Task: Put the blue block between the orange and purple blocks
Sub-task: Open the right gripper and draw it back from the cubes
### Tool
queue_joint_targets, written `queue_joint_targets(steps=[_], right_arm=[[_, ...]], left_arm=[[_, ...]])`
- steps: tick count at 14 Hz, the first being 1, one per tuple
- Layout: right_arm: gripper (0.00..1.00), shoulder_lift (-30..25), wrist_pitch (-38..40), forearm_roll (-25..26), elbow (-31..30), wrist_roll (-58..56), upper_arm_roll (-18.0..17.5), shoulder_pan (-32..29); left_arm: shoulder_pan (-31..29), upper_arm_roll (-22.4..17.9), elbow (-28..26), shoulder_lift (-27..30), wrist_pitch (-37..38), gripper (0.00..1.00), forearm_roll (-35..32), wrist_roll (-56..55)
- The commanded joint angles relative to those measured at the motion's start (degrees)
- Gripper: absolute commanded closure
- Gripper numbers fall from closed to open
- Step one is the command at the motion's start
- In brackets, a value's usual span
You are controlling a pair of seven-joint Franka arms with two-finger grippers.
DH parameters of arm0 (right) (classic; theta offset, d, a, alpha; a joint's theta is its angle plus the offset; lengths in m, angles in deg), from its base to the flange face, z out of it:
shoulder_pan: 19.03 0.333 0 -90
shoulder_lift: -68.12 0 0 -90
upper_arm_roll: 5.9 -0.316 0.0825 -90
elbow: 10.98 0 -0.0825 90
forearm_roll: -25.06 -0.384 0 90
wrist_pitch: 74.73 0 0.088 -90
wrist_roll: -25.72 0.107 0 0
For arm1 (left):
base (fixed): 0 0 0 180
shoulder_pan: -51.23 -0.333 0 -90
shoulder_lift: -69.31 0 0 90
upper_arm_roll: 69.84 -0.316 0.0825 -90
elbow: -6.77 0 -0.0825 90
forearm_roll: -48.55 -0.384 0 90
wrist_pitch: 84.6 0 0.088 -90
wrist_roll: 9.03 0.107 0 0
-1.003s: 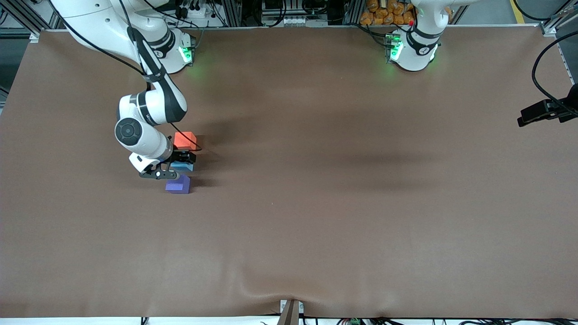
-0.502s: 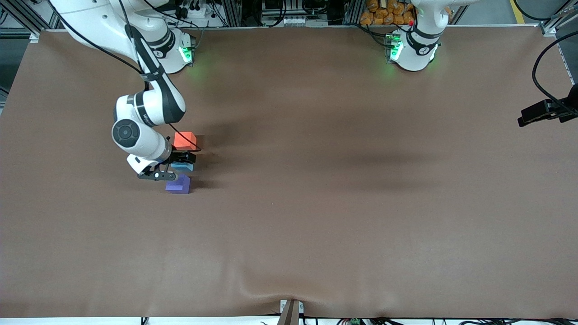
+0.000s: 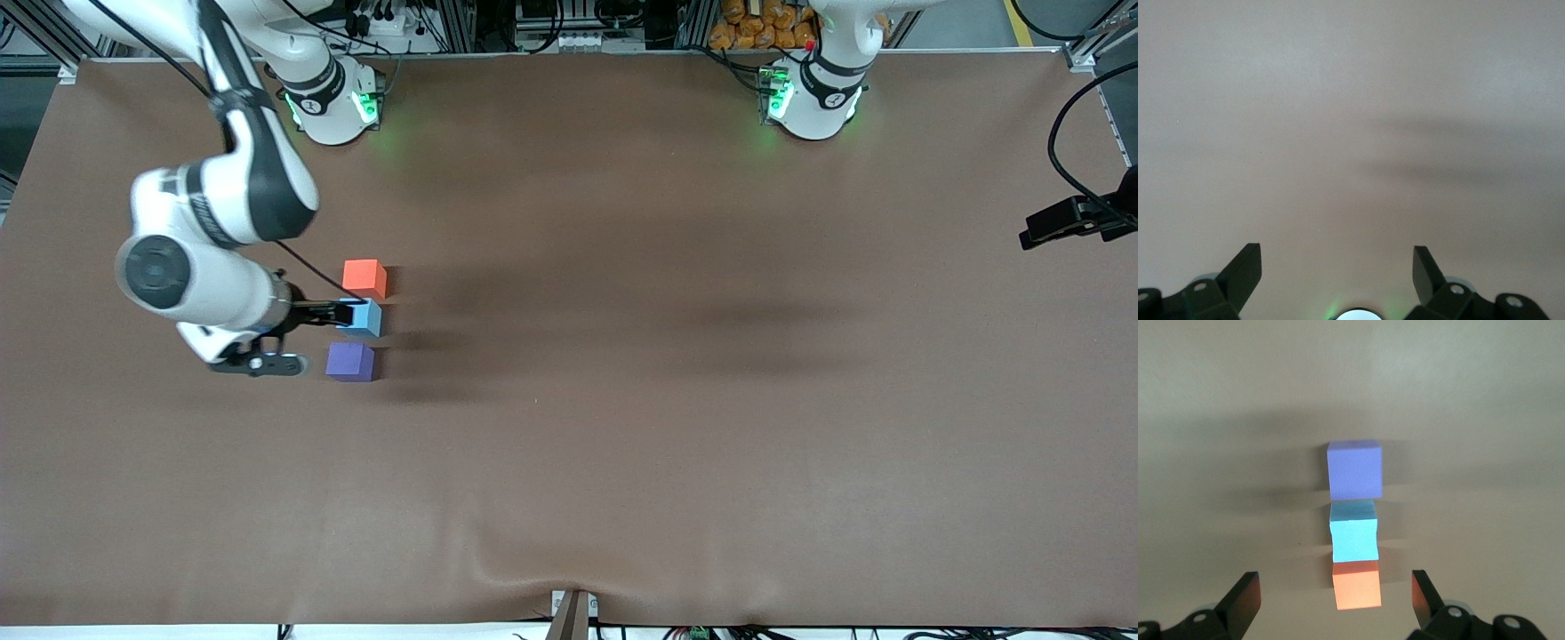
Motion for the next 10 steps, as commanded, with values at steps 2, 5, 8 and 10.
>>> queue_joint_targets(steps=[2,5,8,10], right_arm=[[0.0,1.43,9.8,-0.27,13.91,-0.69,-0.67,-5.88],[0.0,1.43,11.93,-0.27,17.62,-10.4,-0.76,-11.24],[0.0,1.25,13.67,-2.54,19.47,-14.67,-0.85,-17.3],[0.0,1.25,17.27,-3.17,23.49,-14.58,-0.76,-17.85]], left_arm=[[-0.62,0.42,0.58,-0.2,0.51,0.0,0.72,-0.16],[-0.62,0.42,0.67,-0.72,0.16,0.0,0.8,-0.16],[-0.53,0.42,0.59,-0.81,0.07,0.0,0.8,-0.25],[-0.53,0.42,0.67,-0.72,0.07,0.0,0.72,-0.25]])
